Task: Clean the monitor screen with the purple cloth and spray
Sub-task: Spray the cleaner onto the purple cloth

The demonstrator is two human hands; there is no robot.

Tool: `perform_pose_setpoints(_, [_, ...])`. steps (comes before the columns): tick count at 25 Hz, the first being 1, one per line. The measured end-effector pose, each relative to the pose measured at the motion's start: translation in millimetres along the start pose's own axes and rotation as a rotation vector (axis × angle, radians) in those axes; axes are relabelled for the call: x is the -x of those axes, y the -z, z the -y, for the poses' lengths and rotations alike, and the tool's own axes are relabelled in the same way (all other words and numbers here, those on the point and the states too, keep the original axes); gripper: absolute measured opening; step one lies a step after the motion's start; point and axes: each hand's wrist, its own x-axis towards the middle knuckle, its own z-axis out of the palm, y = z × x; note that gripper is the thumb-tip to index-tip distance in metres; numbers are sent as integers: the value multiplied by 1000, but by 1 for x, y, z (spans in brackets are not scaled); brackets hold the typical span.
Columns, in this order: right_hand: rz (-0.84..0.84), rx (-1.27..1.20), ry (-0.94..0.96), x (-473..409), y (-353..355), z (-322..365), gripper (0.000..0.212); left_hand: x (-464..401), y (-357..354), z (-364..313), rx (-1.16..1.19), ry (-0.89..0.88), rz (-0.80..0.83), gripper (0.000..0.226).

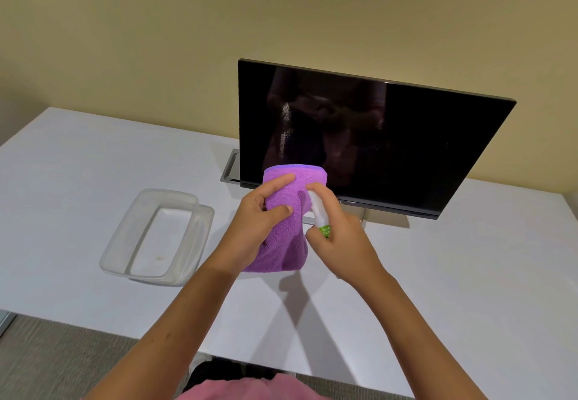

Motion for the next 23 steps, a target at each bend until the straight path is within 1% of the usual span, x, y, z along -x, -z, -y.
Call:
perform_pose_setpoints(4, [-28,77,30,-7,-3,2,65,-1,-1,-1,77,17,51,57])
perform_pose_setpoints(8, [-40,152,50,-13,-7,0,63,-3,-3,-2,133,58,47,65])
perform_pose_setpoints(13, [-29,177,66,-15,-12,-3,59,-4,-6,-2,205,102,32,70])
perform_pose_setpoints(19, [-1,166,68,-14,-15,-5,53,-6,-9,0,233,165,-26,72])
perform_pose_setpoints(23, [52,141,70,-13,-17,-7,60,-4,-11,-3,247,165,-30,71])
